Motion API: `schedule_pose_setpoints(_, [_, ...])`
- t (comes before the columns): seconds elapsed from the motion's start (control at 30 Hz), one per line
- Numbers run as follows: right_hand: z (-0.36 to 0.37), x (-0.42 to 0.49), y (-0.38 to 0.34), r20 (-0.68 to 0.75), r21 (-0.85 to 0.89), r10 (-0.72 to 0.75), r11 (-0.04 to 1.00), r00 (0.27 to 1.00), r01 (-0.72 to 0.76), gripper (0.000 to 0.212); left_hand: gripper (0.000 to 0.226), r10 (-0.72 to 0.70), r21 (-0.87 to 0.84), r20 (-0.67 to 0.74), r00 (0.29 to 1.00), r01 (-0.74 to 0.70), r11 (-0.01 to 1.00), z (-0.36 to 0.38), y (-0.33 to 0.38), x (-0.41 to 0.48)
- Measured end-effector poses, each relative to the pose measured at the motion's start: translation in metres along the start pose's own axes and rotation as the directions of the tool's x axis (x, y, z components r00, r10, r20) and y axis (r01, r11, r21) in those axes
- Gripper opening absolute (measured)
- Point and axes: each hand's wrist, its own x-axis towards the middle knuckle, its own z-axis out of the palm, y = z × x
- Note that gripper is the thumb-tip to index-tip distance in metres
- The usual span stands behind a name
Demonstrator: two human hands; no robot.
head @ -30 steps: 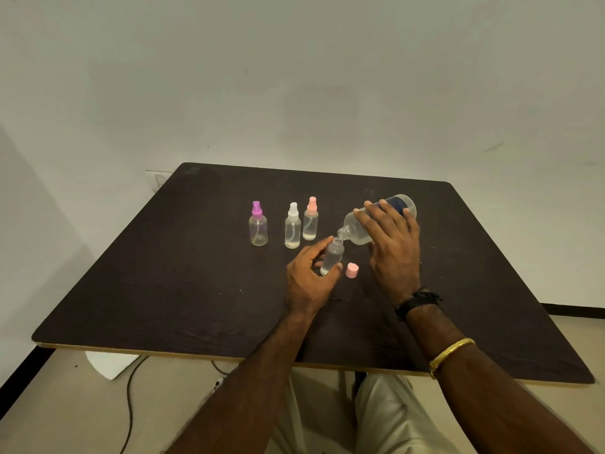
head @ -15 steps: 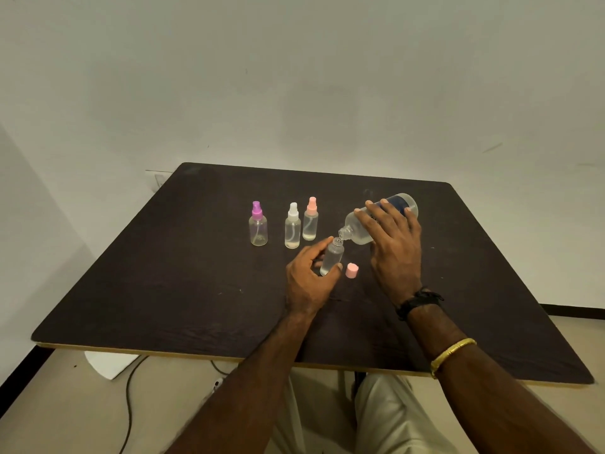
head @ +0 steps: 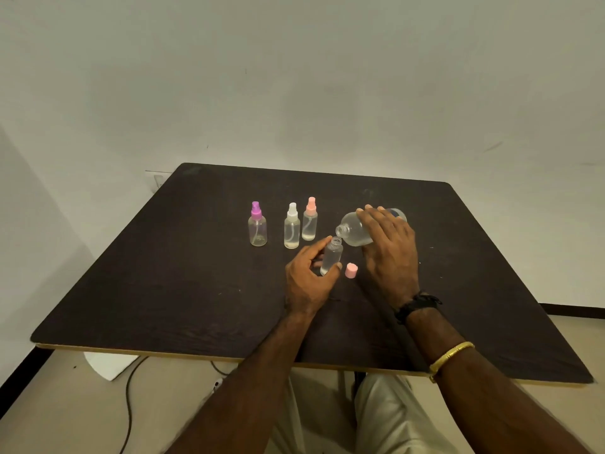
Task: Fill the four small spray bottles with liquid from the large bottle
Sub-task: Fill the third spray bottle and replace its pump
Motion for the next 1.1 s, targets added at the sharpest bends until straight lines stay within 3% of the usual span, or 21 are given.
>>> schedule_pose_setpoints(0.27, [-0.001, 0.009, -0.007, 0.063, 0.23, 0.206, 0.949, 0.977, -0.215, 0.076, 0.052, -0.014, -0.01, -0.007, 1.0, 0.014, 1.0, 0.0, 0.001, 0.0])
schedule_pose_setpoints(0.47, [0.003, 0.017, -0.013, 0.118, 0.49, 0.445, 0.751, 0.888, -0.442, 0.08, 0.054, -0.05, -0.014, -0.003, 0.999, 0.05, 0.999, 0.0, 0.002, 0.001])
schedule_pose_setpoints(1.1, [0.019, 0.008, -0.014, 0.201, 0.484, 0.495, 0.7, 0.845, -0.525, 0.08, 0.055, -0.068, 0.011, -0.003, 0.998, 0.068, 0.998, -0.001, 0.001, 0.001])
